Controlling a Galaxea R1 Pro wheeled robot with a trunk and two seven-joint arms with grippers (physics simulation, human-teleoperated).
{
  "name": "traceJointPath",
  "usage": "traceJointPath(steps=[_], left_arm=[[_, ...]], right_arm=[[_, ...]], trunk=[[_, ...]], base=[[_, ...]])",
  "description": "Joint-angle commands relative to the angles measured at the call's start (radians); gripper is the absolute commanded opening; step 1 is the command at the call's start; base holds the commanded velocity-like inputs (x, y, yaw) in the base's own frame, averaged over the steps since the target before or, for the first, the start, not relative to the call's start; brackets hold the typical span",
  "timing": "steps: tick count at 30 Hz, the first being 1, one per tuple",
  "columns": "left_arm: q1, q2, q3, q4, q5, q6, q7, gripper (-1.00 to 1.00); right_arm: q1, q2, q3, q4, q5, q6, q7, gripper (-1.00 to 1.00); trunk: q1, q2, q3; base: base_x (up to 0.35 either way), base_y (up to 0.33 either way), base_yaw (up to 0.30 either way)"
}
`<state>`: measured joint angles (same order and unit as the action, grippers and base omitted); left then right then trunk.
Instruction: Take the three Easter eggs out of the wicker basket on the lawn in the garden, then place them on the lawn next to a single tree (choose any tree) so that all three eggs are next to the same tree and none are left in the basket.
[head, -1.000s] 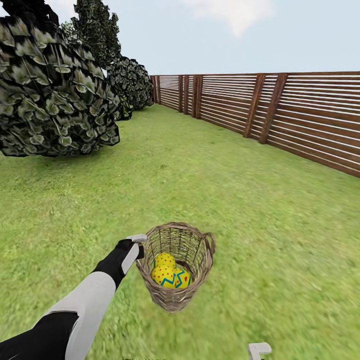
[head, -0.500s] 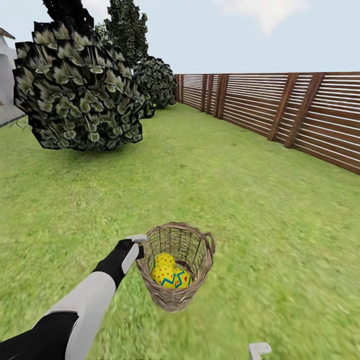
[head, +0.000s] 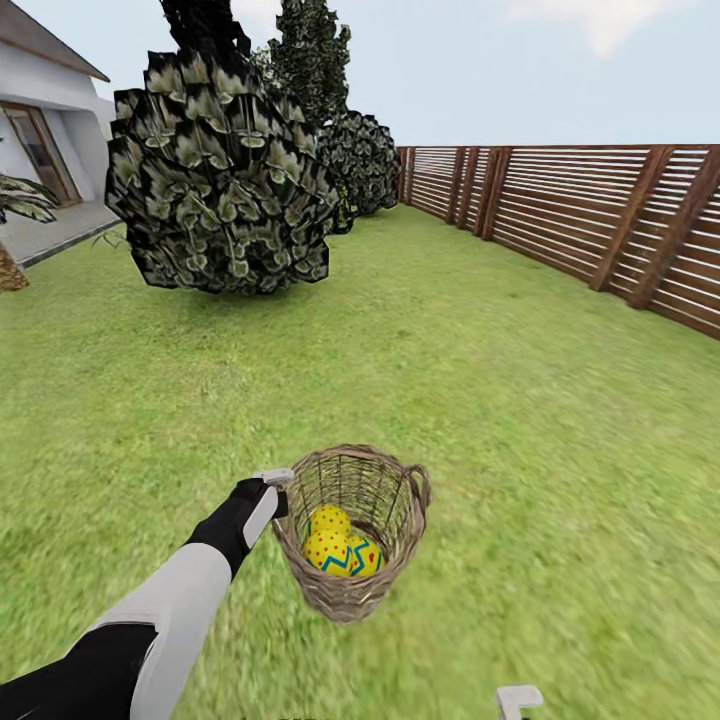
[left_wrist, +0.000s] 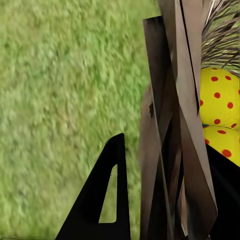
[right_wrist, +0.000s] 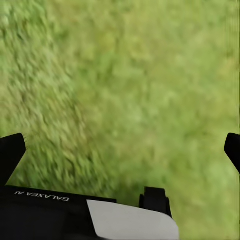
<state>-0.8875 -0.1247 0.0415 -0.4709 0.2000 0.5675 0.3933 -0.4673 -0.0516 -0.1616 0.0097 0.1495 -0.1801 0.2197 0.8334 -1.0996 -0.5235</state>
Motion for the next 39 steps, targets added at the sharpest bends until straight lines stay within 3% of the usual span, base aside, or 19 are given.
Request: traceJointPath(steps=[1, 39], left_arm=[[-0.001, -0.001, 0.005, -0.002, 0.013, 0.001, 0.007, -1.0], [-0.001, -0.001, 0.006, -0.002, 0.013, 0.0, 0.007, -1.0]], right_arm=[[-0.001, -0.001, -0.009, 0.001, 0.01, -0.004, 0.003, 1.0], [-0.001, -0.001, -0.009, 0.001, 0.009, -0.004, 0.003, 1.0]], trunk=[[-0.004, 0.007, 0.002], [-0.15, 0.273, 0.121]], base=[[0.0, 0.0, 0.28], [0.0, 0.0, 0.265]])
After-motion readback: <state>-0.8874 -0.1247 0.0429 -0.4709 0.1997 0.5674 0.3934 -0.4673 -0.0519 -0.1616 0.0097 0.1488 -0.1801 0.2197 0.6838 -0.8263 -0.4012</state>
